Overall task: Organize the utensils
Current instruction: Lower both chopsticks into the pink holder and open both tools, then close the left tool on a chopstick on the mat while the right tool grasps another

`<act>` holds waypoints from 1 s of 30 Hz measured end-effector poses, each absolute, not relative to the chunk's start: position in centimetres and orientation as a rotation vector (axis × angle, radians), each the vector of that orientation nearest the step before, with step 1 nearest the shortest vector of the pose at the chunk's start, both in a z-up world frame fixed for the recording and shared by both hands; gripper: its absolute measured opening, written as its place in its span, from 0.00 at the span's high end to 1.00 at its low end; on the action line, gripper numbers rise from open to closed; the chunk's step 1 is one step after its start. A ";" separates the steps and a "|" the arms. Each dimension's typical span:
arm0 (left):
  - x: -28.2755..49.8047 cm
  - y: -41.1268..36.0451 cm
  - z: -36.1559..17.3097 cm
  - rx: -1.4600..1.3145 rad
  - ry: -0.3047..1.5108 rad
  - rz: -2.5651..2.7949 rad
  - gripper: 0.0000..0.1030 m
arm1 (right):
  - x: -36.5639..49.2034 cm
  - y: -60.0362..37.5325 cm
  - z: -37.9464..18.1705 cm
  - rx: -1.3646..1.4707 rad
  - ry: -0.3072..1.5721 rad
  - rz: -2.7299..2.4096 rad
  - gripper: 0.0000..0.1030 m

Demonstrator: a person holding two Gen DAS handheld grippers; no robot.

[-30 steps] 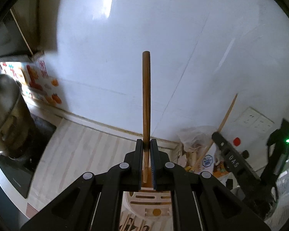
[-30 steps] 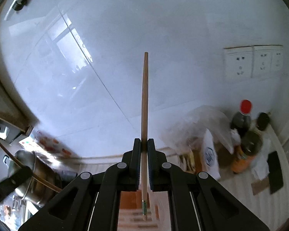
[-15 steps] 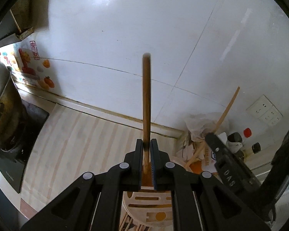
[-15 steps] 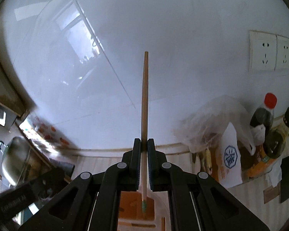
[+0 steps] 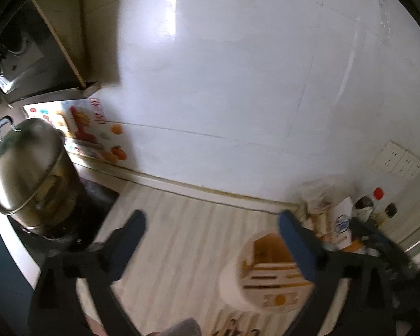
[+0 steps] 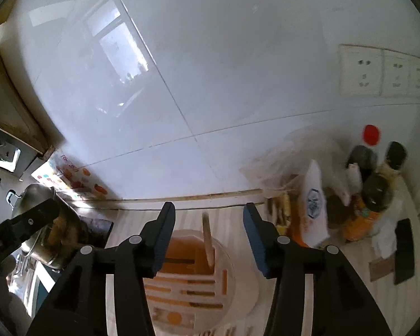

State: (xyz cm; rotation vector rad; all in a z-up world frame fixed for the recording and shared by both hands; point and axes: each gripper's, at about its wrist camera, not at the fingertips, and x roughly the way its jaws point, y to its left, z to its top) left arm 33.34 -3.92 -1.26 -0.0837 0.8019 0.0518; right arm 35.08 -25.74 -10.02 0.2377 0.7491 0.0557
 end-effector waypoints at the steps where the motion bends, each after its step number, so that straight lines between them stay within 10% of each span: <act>1: 33.0 -3.7 -1.5 -0.076 0.804 0.054 0.00 | 34.4 -25.8 -9.8 0.232 0.746 0.040 0.45; 11: 28.5 -1.1 -5.4 -0.021 0.862 0.111 0.00 | 27.7 -26.2 -8.8 0.232 0.656 -0.085 0.02; 22: 23.6 0.2 -15.2 0.013 1.077 0.108 0.00 | 21.3 -26.3 -15.0 0.208 0.831 -0.150 0.03; 26: 23.2 -0.5 -20.5 0.009 1.212 0.048 0.02 | 20.2 -26.9 -19.1 0.236 0.962 -0.163 0.24; 30: 23.1 -1.9 -25.9 0.019 1.366 -0.037 0.33 | 19.2 -27.5 -24.0 0.275 1.113 -0.151 0.41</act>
